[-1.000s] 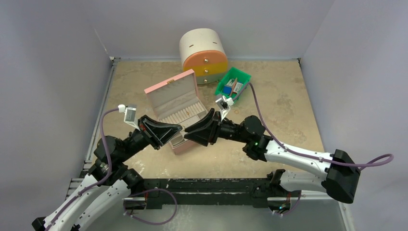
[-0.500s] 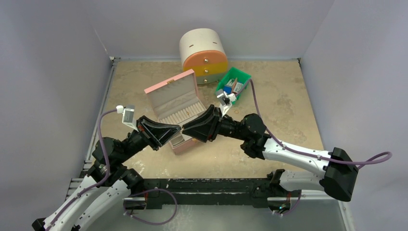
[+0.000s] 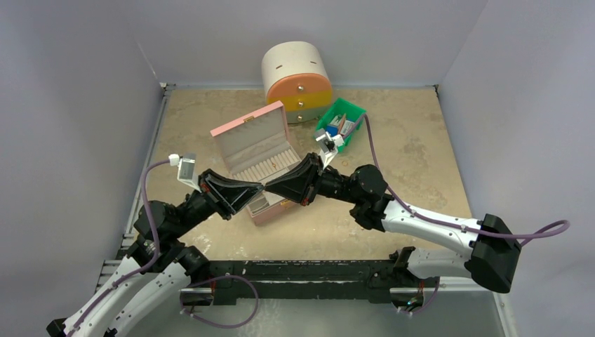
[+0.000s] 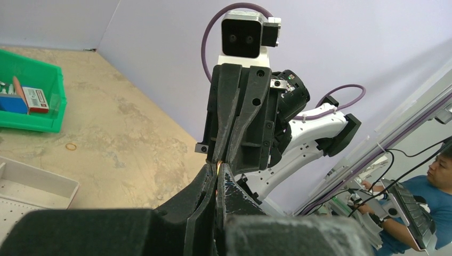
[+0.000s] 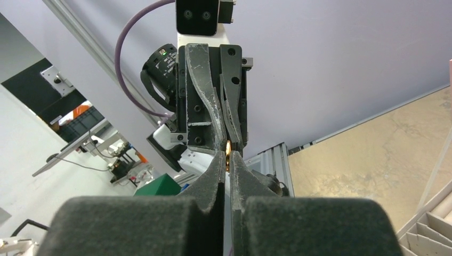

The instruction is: Organize the mixed jewelry

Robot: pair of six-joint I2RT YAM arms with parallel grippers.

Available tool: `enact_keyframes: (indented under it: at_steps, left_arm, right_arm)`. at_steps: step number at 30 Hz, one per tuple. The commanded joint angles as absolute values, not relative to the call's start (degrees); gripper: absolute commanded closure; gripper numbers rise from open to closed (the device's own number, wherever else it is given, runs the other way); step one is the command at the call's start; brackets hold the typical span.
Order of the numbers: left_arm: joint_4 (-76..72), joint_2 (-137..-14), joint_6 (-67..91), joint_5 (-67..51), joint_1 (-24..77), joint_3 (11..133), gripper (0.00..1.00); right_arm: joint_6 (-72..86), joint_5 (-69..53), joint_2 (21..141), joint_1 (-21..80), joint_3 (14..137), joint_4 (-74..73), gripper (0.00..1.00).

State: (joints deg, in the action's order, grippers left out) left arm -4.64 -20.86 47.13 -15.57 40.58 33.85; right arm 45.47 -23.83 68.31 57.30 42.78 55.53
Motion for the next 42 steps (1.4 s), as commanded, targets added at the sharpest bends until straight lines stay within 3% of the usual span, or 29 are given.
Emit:
enact_keyframes:
  at_steps: [1, 7, 8, 10, 13, 31, 42]
  left_arm:
    - [-5.9, -20.2, 46.4, -14.9, 40.8, 35.2, 1.0]
    - [-5.8, -20.0, 46.5, -14.8, 40.8, 35.0, 1.0]
    - [-5.8, -20.0, 46.5, -14.8, 40.8, 35.0, 1.0]
    - [-5.8, -19.8, 46.5, -14.6, 40.9, 35.1, 1.0]
    - [-5.9, -19.7, 46.6, -14.3, 40.8, 35.0, 1.0]
    - [-7.5, -19.5, 47.4, -12.8, 40.8, 34.5, 1.0]
    - [-7.6, -19.2, 47.4, -12.1, 40.8, 34.0, 1.0]
  right_arm:
    - [45.9, -25.2, 67.9, 57.2, 44.7, 59.4, 1.0]
    - [45.9, -24.8, 67.9, 57.2, 44.9, 59.9, 1.0]
    - [46.1, -24.8, 68.0, 57.2, 45.1, 59.8, 0.96]
    - [46.3, -24.6, 68.2, 57.2, 45.2, 59.9, 0.79]
    - [46.7, -24.4, 68.5, 57.2, 44.7, 60.6, 0.73]
    - [48.9, -23.9, 70.4, 57.2, 44.2, 63.5, 0.76]
    - [49.6, -24.4, 70.8, 57.2, 44.2, 64.2, 0.88]
